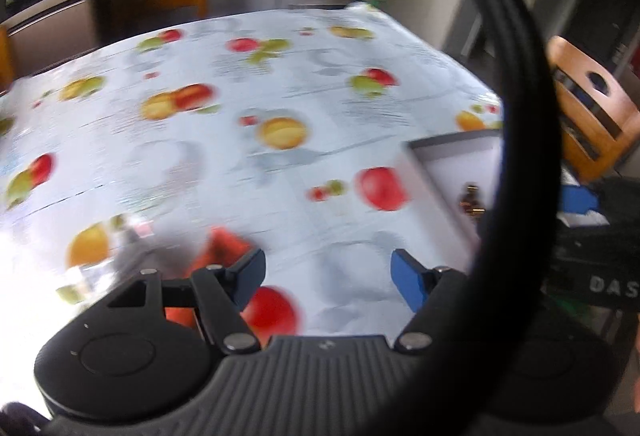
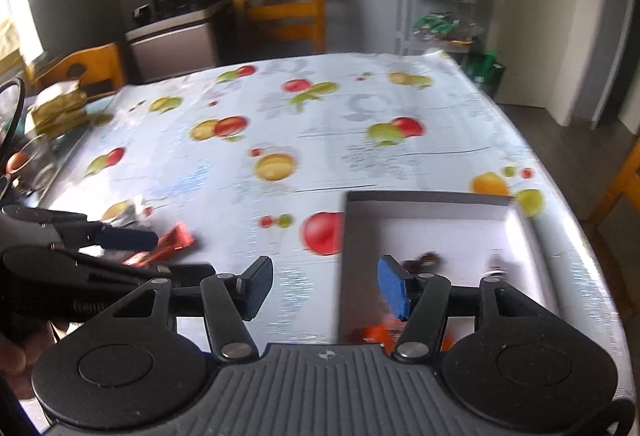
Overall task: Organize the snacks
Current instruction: 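Move both grippers back from the box to the remaining snacks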
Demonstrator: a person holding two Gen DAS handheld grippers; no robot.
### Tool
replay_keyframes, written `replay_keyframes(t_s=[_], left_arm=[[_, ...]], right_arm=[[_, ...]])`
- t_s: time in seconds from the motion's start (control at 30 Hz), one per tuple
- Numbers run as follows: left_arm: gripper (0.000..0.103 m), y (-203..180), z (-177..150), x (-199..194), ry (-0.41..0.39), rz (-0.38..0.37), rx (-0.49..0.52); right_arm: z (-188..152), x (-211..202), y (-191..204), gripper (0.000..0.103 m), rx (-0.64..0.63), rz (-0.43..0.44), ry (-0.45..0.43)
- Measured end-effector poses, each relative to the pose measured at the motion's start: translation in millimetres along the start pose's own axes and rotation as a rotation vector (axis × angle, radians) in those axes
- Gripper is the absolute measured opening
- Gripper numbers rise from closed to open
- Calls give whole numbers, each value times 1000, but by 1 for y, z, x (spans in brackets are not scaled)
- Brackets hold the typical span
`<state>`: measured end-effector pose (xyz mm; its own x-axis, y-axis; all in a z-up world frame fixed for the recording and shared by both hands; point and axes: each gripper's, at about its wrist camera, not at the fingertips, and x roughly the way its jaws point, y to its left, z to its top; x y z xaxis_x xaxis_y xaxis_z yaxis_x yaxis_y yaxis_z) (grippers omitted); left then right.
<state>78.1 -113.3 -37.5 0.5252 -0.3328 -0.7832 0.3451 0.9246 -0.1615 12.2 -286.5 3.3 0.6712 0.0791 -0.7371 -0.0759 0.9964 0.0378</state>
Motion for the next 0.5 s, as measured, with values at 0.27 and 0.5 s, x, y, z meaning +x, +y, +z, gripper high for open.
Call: replay_keyframes(t_s=[0.27,0.5], left_arm=[[69,75,-13,-15,-9,95,-52],[69,111,-16,-19,-25,138,9]], right_arm=[[2,17,51,61,-63,54,36],[7,32,81,63,-80,74,63]])
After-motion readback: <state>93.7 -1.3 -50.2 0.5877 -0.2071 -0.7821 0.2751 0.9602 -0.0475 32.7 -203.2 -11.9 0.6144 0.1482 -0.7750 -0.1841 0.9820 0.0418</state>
